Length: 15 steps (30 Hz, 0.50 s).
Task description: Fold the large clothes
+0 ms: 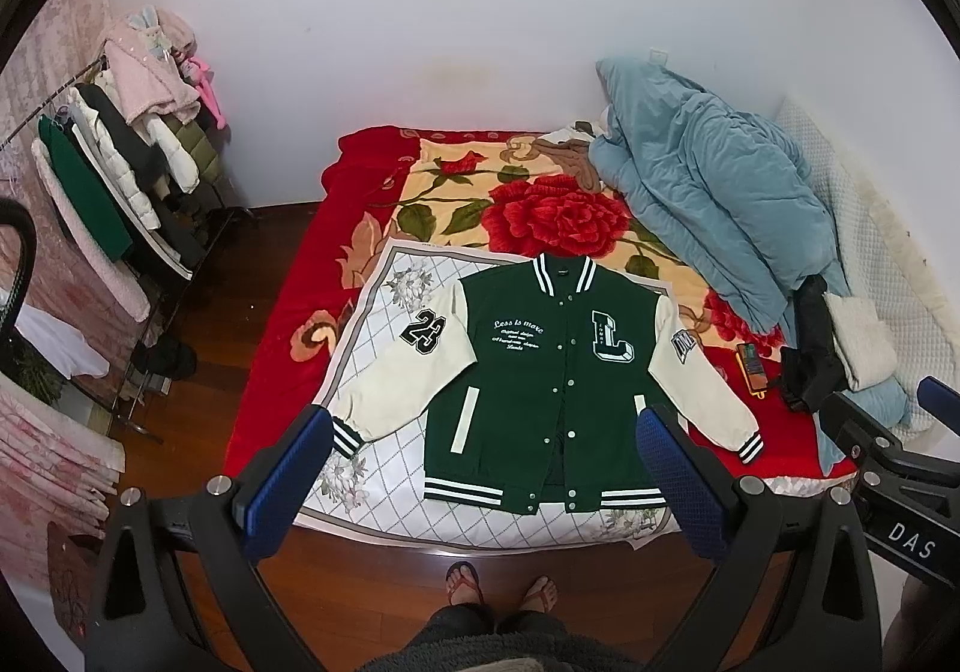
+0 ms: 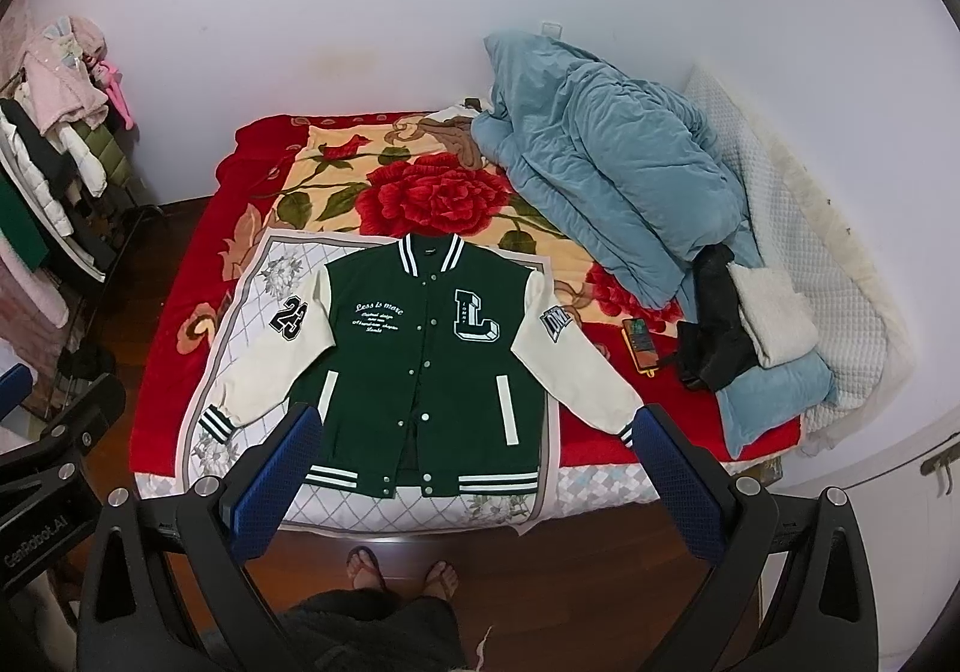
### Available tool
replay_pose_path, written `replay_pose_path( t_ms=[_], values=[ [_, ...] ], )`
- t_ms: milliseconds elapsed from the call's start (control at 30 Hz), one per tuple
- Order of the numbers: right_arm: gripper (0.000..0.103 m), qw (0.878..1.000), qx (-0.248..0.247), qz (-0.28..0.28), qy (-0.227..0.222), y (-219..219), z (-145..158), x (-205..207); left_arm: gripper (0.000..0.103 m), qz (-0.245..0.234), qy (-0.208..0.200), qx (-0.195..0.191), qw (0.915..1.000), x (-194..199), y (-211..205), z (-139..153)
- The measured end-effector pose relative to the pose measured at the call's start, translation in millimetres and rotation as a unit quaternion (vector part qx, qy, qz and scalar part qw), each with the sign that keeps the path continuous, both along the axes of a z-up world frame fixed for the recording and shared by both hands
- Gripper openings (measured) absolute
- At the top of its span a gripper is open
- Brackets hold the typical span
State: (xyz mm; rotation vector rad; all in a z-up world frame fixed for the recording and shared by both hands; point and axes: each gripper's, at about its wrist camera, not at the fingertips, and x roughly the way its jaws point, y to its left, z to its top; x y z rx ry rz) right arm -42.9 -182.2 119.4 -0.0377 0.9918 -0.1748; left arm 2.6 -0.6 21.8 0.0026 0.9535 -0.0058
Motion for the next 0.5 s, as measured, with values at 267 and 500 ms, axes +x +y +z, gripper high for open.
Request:
replay_pose_path(
  t_ms=[267,500],
  values=[
    [0.103,1.0,0.0,0.0,0.0,-0.4,-0.8,-1.6,0.103,-0.001,-0.003,-0.001,1.0,1.8,0.1,8.5],
    [0.103,1.0,0.0,0.0,-0.001,-0.7,0.5,-1.9,0.103,-0.001,-0.004,0.0,1.0,-2.4,-2.2,5.4]
  ],
)
